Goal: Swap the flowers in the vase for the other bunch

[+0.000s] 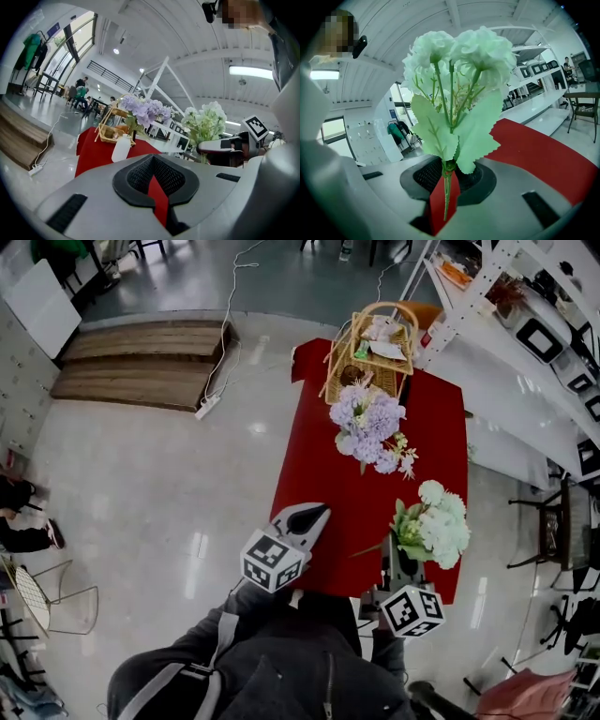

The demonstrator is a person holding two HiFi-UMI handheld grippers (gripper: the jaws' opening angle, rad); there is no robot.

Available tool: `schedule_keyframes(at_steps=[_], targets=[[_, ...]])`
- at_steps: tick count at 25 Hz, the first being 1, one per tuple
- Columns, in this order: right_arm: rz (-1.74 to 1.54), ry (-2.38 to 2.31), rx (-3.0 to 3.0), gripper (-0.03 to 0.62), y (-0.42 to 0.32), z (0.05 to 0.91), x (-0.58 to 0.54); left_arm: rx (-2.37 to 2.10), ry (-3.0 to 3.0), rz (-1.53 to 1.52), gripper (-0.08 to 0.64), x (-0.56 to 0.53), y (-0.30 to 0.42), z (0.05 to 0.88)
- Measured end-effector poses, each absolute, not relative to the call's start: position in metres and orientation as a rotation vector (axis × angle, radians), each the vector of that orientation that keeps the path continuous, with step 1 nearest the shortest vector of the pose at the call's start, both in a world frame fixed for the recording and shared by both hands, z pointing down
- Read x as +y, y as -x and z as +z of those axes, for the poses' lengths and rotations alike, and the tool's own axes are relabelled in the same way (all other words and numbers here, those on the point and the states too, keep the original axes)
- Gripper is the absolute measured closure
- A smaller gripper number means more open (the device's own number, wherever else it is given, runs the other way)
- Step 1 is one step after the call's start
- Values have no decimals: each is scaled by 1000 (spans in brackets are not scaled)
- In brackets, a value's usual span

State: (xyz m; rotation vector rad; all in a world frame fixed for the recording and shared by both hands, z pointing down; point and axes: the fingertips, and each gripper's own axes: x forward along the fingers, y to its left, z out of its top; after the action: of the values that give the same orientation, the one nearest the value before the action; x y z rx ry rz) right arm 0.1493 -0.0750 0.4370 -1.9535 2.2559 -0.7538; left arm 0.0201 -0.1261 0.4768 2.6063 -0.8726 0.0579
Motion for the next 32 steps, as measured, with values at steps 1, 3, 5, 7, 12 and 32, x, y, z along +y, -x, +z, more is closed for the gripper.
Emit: schedule_keyframes(at_steps=[1, 3, 5, 7, 12, 32], targets=[[-761, 1953, 2254, 518, -152, 436, -73, -878, -2601, 57, 552, -126, -21, 477], [-772, 1955, 2265, 518, -157, 436, -72, -894, -2588, 56, 552, -128, -22, 478], [-782, 1951, 2278, 518, -161, 439, -73, -917, -2585, 53, 552, -132, -24, 478], [-791, 1936, 2291, 518, -164, 441, -78, -943, -2586, 52, 552, -138, -27, 477], [-786, 1889, 2326, 518, -175, 438, -86, -1012, -2577, 68, 551, -147, -32, 475], [-798, 1754, 2389, 518, -217, 444, -134, -1210, -2595, 112, 491, -212, -68, 476]])
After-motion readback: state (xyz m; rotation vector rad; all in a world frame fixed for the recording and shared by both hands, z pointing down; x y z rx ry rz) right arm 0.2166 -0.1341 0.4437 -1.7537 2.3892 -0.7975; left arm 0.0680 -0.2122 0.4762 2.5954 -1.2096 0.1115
